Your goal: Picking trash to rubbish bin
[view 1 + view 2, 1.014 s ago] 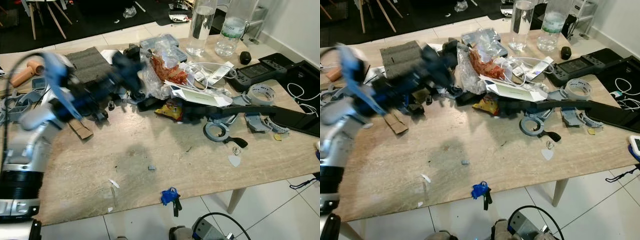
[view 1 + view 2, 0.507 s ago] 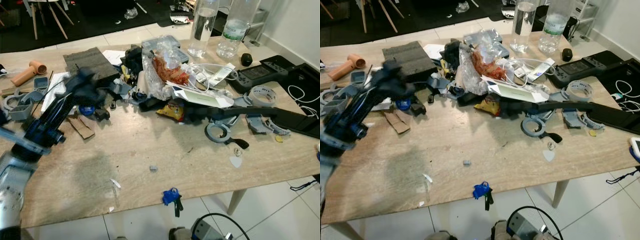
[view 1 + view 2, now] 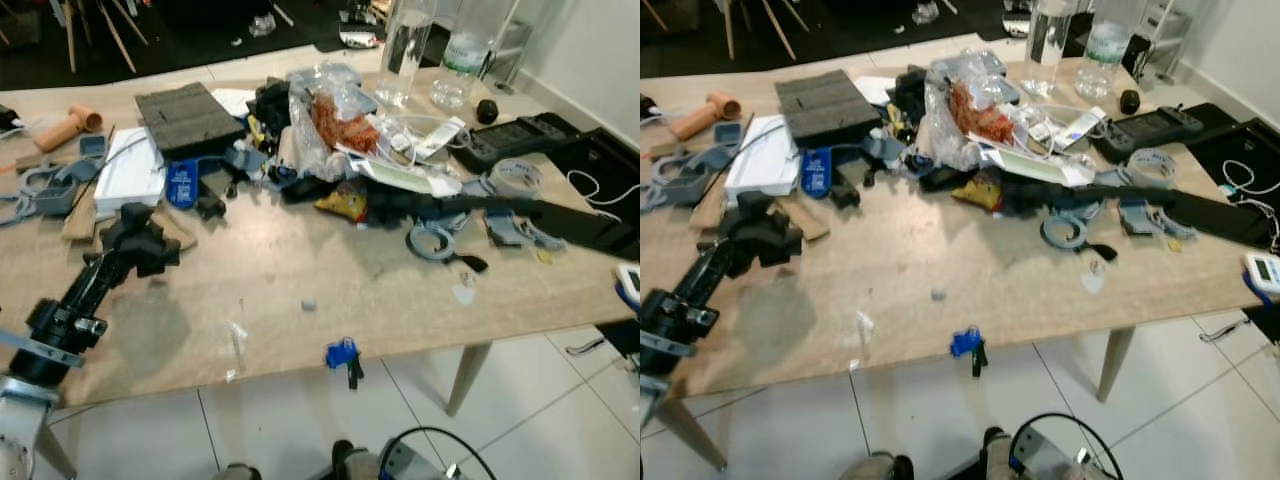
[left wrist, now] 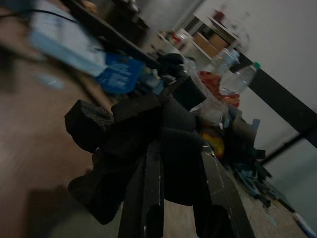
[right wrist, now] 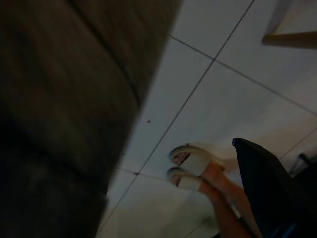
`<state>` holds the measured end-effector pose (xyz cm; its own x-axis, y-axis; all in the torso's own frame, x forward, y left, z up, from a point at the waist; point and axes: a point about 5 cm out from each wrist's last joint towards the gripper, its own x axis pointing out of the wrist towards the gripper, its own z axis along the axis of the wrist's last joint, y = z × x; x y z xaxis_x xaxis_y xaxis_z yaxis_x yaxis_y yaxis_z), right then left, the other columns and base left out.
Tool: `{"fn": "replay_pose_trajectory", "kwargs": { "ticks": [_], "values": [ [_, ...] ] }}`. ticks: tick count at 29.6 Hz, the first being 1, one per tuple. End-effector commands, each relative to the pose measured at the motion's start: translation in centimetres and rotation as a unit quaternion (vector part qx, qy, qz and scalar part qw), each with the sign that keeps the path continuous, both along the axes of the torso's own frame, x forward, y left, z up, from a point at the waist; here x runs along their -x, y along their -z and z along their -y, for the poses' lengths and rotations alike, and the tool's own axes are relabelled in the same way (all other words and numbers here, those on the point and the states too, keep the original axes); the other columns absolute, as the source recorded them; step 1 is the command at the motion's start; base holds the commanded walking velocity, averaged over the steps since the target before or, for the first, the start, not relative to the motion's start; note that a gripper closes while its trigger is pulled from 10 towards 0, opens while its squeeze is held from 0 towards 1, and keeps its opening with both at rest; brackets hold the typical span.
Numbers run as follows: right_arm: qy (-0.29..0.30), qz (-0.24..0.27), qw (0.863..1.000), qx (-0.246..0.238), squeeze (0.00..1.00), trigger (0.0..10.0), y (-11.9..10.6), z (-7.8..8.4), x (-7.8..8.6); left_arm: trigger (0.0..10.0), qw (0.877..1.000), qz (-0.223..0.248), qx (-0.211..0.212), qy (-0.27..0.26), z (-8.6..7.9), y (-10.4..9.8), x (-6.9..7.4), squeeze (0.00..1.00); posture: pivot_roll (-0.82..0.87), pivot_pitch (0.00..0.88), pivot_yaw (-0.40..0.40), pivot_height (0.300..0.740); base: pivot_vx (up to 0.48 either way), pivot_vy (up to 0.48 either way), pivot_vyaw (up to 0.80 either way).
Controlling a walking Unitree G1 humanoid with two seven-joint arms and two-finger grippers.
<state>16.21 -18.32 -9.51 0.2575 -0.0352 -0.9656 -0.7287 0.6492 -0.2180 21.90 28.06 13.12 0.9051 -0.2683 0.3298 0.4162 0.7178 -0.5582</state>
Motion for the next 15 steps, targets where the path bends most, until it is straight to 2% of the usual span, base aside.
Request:
{"fn": "replay_pose_trajectory", "kwargs": {
  "ticks": [1, 11, 15],
  "values": [
    [-0.008, 0.003, 1.000, -0.018, 0.00, 10.0, 0.0, -0.9, -0.1, 10.0, 1.000, -0.010, 0.000, -0.005, -0.2, 0.8, 0.6, 0.00, 0.07, 0.131, -0.013, 0.740, -0.458, 0.000, 0.00],
    [-0.013, 0.004, 1.000, -0.015, 0.00, 10.0, 0.0, -0.8, -0.1, 10.0, 0.998, -0.061, 0.003, -0.016, -0.4, 3.6, 1.1, 0.00, 0.07, 0.122, -0.018, 0.740, -0.458, 0.000, 0.00],
    [-0.014, 0.004, 1.000, -0.016, 0.00, 10.0, 0.0, -0.8, -0.1, 10.0, 0.993, -0.108, 0.011, -0.038, -1.0, 6.1, 1.7, 0.00, 0.07, 0.126, -0.012, 0.740, -0.457, 0.000, 0.00]
  ]
}}
